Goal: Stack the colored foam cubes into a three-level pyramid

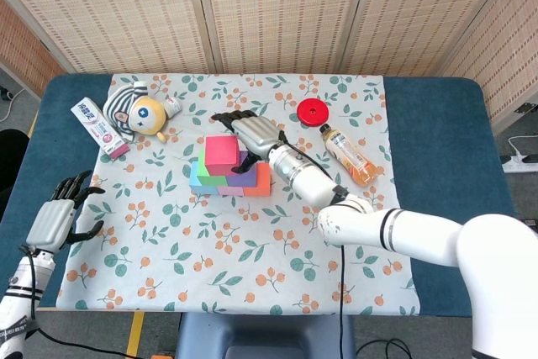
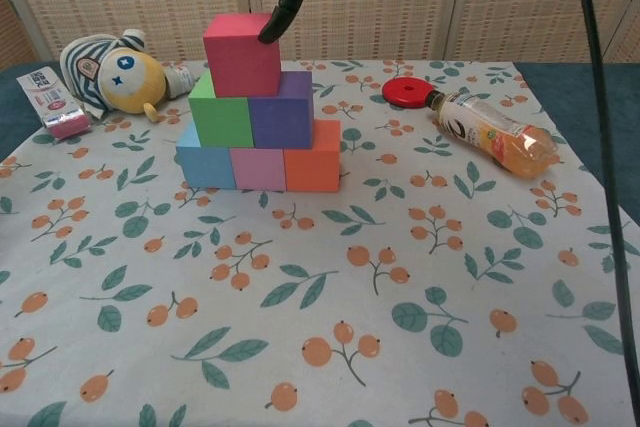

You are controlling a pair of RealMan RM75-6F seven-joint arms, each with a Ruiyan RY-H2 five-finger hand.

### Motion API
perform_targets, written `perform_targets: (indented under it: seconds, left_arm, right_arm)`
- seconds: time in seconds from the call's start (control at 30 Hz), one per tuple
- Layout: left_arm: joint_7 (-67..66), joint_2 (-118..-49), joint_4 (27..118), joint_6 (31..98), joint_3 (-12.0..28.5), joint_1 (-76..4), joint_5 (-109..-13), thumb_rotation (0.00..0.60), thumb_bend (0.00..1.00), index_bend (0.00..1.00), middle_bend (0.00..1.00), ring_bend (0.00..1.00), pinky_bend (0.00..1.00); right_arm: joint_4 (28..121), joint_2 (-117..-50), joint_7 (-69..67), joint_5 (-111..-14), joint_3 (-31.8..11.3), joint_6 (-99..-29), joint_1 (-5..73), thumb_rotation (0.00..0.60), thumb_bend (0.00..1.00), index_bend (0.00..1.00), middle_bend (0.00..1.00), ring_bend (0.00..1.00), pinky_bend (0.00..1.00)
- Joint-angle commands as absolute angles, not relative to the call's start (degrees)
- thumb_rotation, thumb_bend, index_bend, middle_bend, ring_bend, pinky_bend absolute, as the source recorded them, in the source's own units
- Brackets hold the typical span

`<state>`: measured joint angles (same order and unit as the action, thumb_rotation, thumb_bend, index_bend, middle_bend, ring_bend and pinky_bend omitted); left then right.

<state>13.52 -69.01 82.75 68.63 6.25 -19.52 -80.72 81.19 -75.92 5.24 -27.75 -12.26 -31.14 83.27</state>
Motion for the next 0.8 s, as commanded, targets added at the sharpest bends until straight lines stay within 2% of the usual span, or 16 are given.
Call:
perform_targets:
  seconds: [0.03, 0.17, 0.33, 0.8]
  left_arm:
    - [14.52, -68.66, 82.54, 67.63, 6.50, -20.75, -81.75, 0.600, 0.33, 0.28, 0.00, 0.00, 0.02]
    - [17.18, -68.41, 82.00, 64.76, 6.57, -23.20, -83.10, 0.600, 0.32, 0.29, 0.00, 0.00, 0.02]
    - [20.37, -68.94, 81.34, 60.56, 6.80, -26.79, -84.17, 0.600, 0.32, 0.29, 0.00, 0.00, 0.02]
    - [14.73, -76.07, 74.04, 51.21, 7.58, -32.92, -77.85, 0.600, 0.32, 0.28, 0.00, 0.00, 0.02]
  right_arm:
    - [85.45, -72.34, 2.70, -29.60, -13.35, -34.69, 79.18, 0.600, 0.10, 0.00, 0.04, 0.00, 0.00]
    - [87.86, -70.73, 0.72, -31.63, -13.05, -38.89, 74.37, 0.600, 0.05, 0.00, 0.04, 0.00, 0.00]
    - [87.55, -72.47, -1.76, -33.60, -12.30, -41.86, 69.28, 0.600, 0.00, 0.00, 0.02, 0.00, 0.00]
    - [77.19, -82.06, -3.67, -36.69, -12.40, -40.60, 64.23, 0.600, 0.00, 0.00, 0.00, 0.00, 0.00]
